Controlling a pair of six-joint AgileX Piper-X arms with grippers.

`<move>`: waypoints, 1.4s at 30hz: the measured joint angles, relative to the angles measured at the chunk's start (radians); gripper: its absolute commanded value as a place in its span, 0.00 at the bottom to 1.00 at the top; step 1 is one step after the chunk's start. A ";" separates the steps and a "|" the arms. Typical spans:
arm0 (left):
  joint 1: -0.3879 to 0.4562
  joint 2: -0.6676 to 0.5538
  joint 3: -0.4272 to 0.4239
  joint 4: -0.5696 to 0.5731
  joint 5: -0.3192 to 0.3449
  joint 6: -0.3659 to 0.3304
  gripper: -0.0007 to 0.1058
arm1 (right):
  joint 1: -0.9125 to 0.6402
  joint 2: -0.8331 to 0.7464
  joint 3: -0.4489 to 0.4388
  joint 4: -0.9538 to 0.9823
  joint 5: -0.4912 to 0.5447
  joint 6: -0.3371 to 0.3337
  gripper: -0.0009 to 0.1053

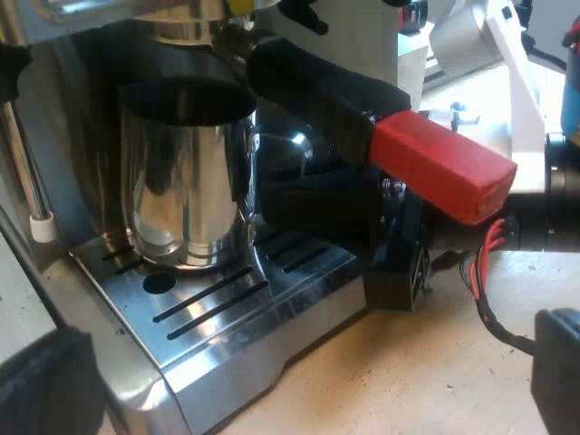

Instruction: Remove mug from coffee machine

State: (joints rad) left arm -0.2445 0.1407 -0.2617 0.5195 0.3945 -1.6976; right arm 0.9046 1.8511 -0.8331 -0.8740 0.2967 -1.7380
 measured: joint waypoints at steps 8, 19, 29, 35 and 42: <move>0.000 0.000 0.000 0.000 0.000 0.000 0.93 | 0.000 -0.130 0.041 0.188 -0.002 -0.038 0.01; 0.000 0.000 -0.013 0.002 0.064 0.000 0.93 | 0.028 -0.366 0.232 0.295 0.016 -0.046 0.01; -0.030 0.000 -0.117 0.014 0.088 0.000 0.93 | 0.134 -0.642 0.327 0.582 0.174 -0.041 0.01; -0.120 -0.002 -0.220 0.110 0.091 0.000 0.93 | 0.136 -0.812 0.328 0.787 0.186 -0.004 0.01; -0.161 -0.002 -0.244 0.126 0.091 0.000 0.93 | 0.136 -0.992 0.328 0.995 0.186 0.052 0.01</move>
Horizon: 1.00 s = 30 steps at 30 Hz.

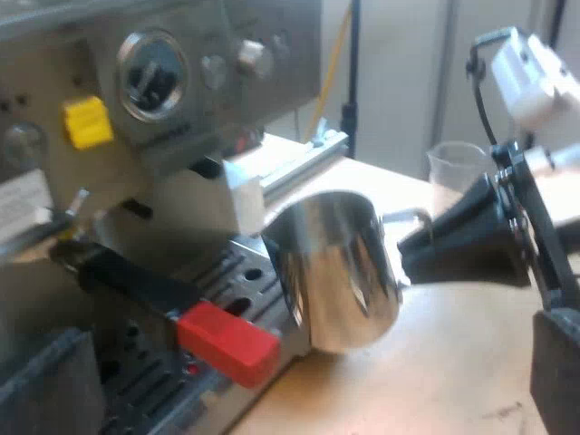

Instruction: Remove mug from coffee machine

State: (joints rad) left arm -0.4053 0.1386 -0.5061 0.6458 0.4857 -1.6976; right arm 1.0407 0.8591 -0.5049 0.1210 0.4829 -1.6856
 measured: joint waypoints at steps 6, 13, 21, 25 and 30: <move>-0.146 0.000 0.000 0.033 0.000 0.002 0.93 | 0.000 -0.167 0.005 0.182 0.034 0.042 0.01; -0.211 0.096 0.000 -0.011 0.000 0.002 0.93 | 0.000 -0.325 -0.021 0.366 0.140 0.048 0.01; -0.252 0.211 0.000 -0.118 0.005 0.002 0.93 | 0.000 -0.387 -0.096 0.501 0.264 0.054 0.01; -0.274 0.241 0.000 -0.141 0.006 0.002 0.93 | 0.000 -0.391 -0.096 0.519 0.328 0.103 0.01; -0.318 0.284 0.000 -0.163 0.007 0.002 0.93 | 0.000 -0.391 -0.079 0.521 0.421 0.136 0.01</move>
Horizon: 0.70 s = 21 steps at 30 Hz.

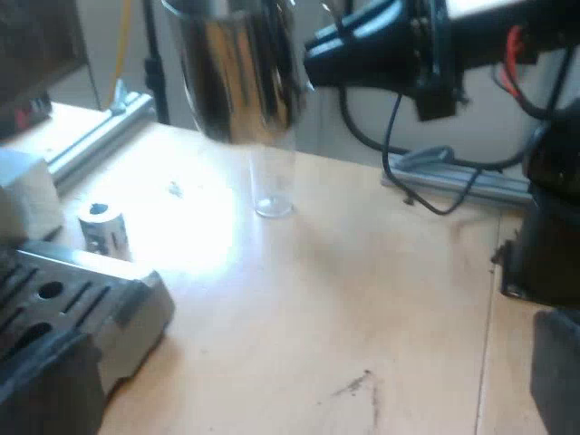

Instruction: Remove mug from coffee machine

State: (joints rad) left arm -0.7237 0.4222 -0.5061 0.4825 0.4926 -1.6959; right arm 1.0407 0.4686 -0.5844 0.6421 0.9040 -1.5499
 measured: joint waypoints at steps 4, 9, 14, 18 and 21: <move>-0.001 0.003 0.000 -0.020 0.000 0.000 0.93 | 0.000 0.000 0.065 -0.022 0.032 0.015 0.01; -0.001 0.003 0.000 -0.022 0.000 0.000 0.93 | 0.000 0.000 0.195 -0.195 0.040 0.029 0.01; -0.001 0.003 0.000 -0.022 0.000 0.000 0.93 | 0.000 0.008 0.284 -0.302 0.042 0.024 0.01; -0.001 0.003 0.000 -0.022 0.000 0.000 0.93 | 0.000 0.041 0.336 -0.383 0.042 0.009 0.01; -0.001 0.025 0.000 -0.022 -0.002 0.000 0.93 | 0.000 0.084 0.368 -0.476 0.042 -0.009 0.01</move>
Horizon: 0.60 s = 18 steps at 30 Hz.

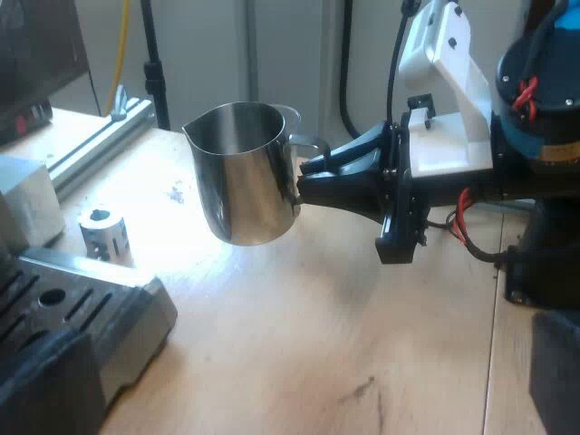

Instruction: Remove mug from coffee machine

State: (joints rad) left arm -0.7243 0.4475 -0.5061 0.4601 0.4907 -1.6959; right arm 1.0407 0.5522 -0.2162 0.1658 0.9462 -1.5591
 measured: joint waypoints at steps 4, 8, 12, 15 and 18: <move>0.000 0.046 0.000 0.000 -0.002 0.000 0.93 | 0.000 0.060 0.027 -0.086 0.007 -0.006 0.01; 0.000 0.082 0.000 0.000 -0.051 0.000 0.93 | 0.000 0.165 0.057 -0.213 0.074 -0.012 0.01; 0.000 0.085 0.000 0.000 -0.104 0.000 0.93 | 0.000 0.249 0.084 -0.338 0.077 -0.011 0.01; 0.000 0.085 0.000 0.000 -0.106 0.000 0.93 | 0.000 0.341 0.111 -0.442 0.077 -0.011 0.01; 0.000 0.085 0.000 0.000 -0.107 0.000 0.93 | 0.000 0.417 0.113 -0.527 0.080 -0.013 0.01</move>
State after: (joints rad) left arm -0.7243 0.5325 -0.5061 0.4601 0.3834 -1.6959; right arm 1.0407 0.9691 -0.1030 -0.3609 1.0262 -1.5717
